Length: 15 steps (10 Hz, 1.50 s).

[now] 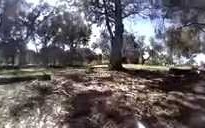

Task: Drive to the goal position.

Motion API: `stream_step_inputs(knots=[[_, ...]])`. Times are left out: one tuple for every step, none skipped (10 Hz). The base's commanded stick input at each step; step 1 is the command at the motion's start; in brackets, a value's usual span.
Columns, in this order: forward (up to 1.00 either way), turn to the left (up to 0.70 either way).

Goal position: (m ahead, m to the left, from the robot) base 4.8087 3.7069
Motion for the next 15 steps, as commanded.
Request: stream_step_inputs(knots=[[0.7,0.0],[0.7,0.0],[0.7,0.0],[0.7,0.0],[0.7,0.0],[0.7,0.0],[0.7,0.0],[0.7,0.0],[0.7,0.0],[0.7,0.0],[0.7,0.15],[0.7,0.24],[0.7,0.09],[0.7,0.0],[0.7,0.0]])
